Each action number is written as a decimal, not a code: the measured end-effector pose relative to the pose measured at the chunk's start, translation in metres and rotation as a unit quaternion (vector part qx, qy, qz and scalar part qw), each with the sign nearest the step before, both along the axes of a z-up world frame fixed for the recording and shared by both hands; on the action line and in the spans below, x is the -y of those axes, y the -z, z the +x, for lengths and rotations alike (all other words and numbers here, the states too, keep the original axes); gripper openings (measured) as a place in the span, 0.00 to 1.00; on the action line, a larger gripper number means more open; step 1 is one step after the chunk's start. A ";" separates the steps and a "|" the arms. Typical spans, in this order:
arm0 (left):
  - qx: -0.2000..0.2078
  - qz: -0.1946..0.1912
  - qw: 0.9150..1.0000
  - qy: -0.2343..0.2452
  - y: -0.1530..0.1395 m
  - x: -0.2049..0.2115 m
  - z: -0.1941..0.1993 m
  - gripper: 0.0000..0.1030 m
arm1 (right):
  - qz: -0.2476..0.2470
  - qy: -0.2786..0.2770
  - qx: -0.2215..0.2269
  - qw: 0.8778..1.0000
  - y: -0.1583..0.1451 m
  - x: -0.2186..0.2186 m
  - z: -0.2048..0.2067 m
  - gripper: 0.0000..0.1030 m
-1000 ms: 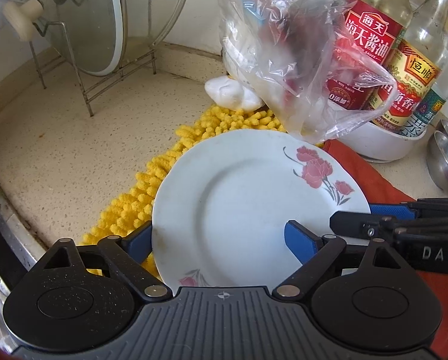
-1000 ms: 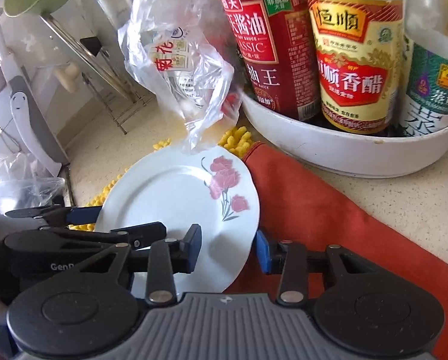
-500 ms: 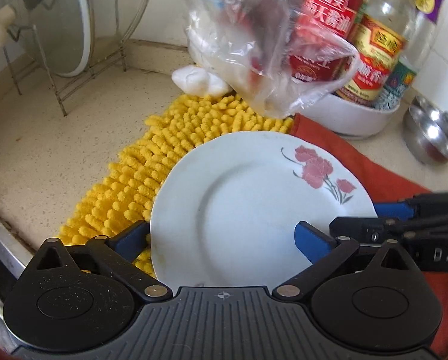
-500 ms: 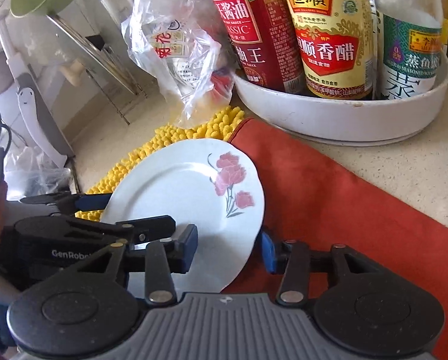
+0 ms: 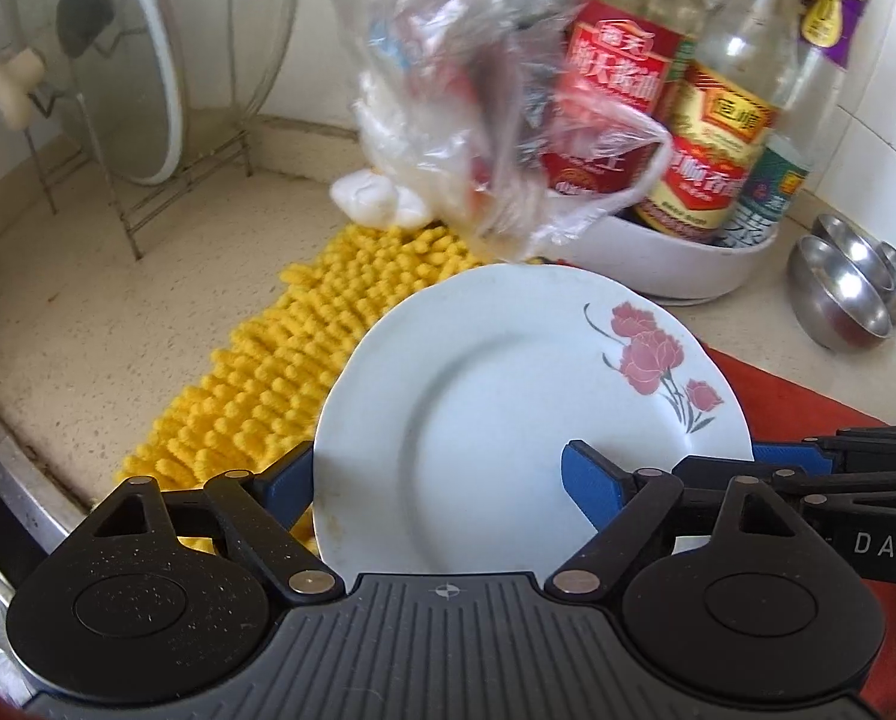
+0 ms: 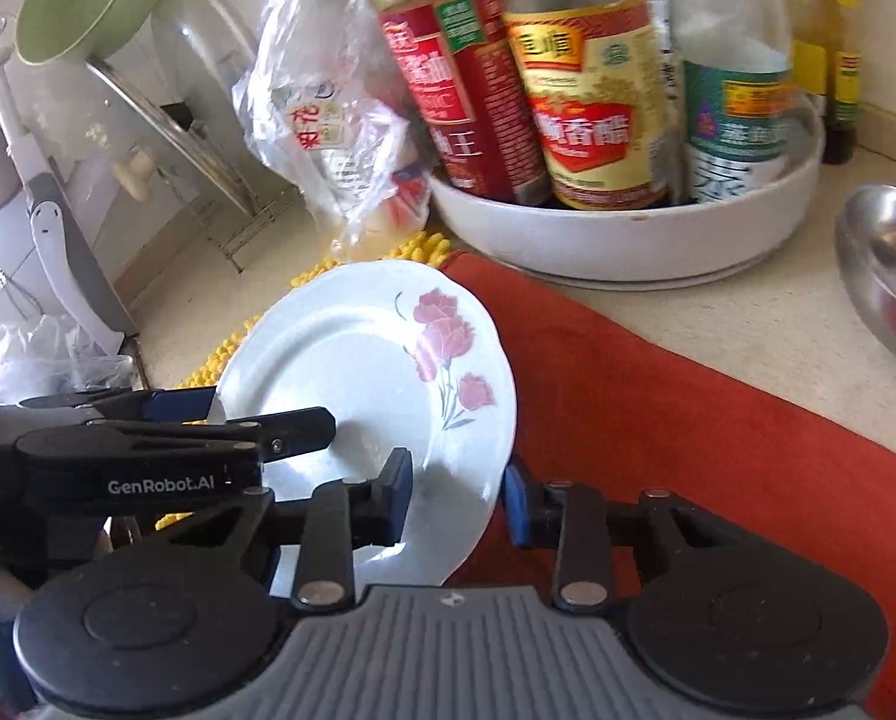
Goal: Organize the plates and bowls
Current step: 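Lift the plate with both grippers and carry it toward the stacked plates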
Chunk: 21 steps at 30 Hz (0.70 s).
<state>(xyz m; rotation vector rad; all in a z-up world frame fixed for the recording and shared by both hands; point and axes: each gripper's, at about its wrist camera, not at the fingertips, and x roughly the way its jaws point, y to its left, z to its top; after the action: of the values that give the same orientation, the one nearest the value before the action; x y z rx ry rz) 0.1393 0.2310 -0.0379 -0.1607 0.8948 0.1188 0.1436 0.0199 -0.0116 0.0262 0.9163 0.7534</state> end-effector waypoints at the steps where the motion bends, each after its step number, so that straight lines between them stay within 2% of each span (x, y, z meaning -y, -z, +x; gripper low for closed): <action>1: 0.001 0.000 1.000 0.003 -0.001 0.003 -0.001 0.87 | 0.004 0.007 -0.003 1.000 0.000 0.004 -0.001 0.33; 11: 0.010 0.017 0.999 0.040 -0.013 0.047 -0.007 0.87 | 0.031 0.047 -0.012 0.998 -0.009 0.056 -0.015 0.33; 21: 0.007 0.019 0.995 0.097 -0.013 0.116 -0.005 0.87 | 0.036 0.110 -0.015 0.993 -0.015 0.131 -0.031 0.33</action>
<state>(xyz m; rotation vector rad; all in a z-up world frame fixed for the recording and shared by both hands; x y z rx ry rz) 0.1340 0.1146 -0.0253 -0.0394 0.8899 -0.0455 0.1126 -0.1106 0.0033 0.1984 0.8978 0.5824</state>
